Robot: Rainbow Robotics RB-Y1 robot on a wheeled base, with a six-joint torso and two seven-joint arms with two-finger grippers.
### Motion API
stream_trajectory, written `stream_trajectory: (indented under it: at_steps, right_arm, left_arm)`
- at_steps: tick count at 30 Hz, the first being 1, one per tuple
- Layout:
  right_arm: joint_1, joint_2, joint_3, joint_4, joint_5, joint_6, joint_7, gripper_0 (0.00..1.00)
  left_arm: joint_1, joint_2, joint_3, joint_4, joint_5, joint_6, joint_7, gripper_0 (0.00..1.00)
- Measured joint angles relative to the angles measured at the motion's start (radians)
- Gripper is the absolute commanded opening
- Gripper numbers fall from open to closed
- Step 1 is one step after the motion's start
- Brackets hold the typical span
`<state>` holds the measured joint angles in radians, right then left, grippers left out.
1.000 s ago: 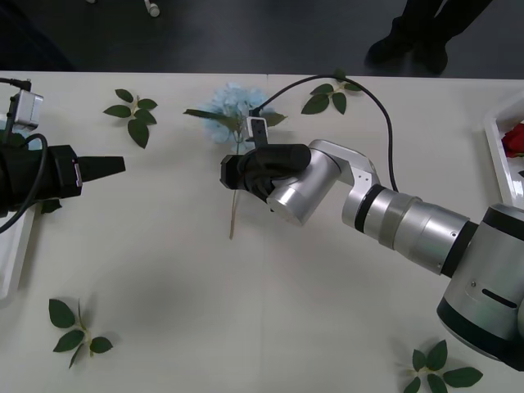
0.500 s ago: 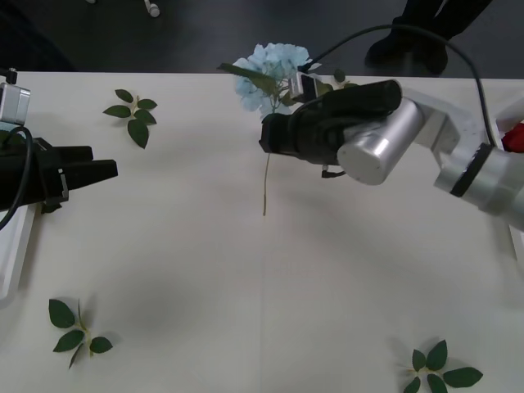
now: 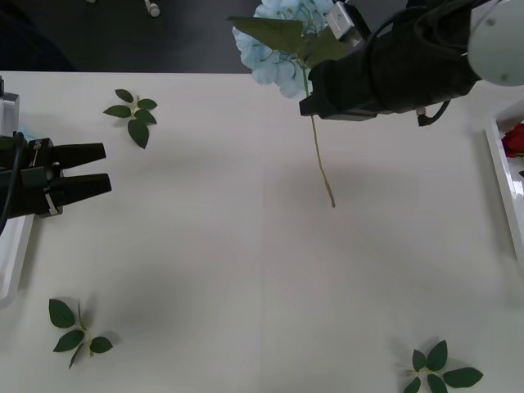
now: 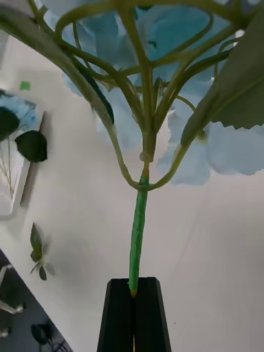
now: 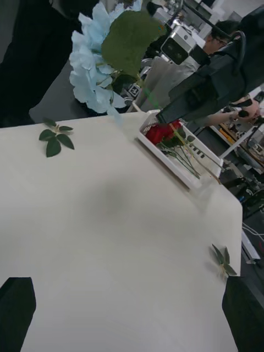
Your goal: Put the red flowers into the right box and the blue flowers into the left box
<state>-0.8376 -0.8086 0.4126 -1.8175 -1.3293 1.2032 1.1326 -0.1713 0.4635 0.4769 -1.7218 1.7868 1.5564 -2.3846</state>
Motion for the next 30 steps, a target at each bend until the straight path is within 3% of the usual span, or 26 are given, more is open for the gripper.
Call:
stream_trajectory:
  at_steps: [5,10,15,18,22,27,30]
  right_arm:
    - [0.093,0.024,-0.117,-0.037,-0.143,0.044,0.200,0.00]
    - [0.162,0.025,-0.145,-0.037,-0.285,0.044,0.584,0.00]
    - [0.218,0.025,-0.147,-0.037,-0.364,0.030,0.696,0.00]
    - [0.265,0.039,-0.148,-0.037,-0.427,-0.047,0.871,0.00]
    - [0.337,0.097,-0.152,-0.037,-0.472,-0.088,1.153,0.00]
    - [0.410,0.191,-0.140,-0.037,-0.523,-0.138,1.225,0.00]
    - [0.428,0.221,-0.073,-0.037,-0.562,-0.223,1.360,0.00]
  left_arm:
    - [-0.031,0.000,0.000,0.000,0.031,0.011,-0.013,1.00]
    - [-0.038,-0.002,0.000,0.000,0.044,0.011,-0.031,1.00]
    - [-0.038,-0.034,0.000,0.009,0.045,0.011,-0.051,1.00]
    - [-0.039,-0.058,0.000,0.041,0.052,0.041,-0.148,1.00]
    - [-0.060,-0.078,0.000,0.102,0.056,0.085,-0.192,1.00]
    - [-0.089,-0.079,0.000,0.127,0.056,0.095,-0.192,1.00]
    - [-0.091,-0.079,-0.002,0.127,0.056,0.095,-0.192,1.00]
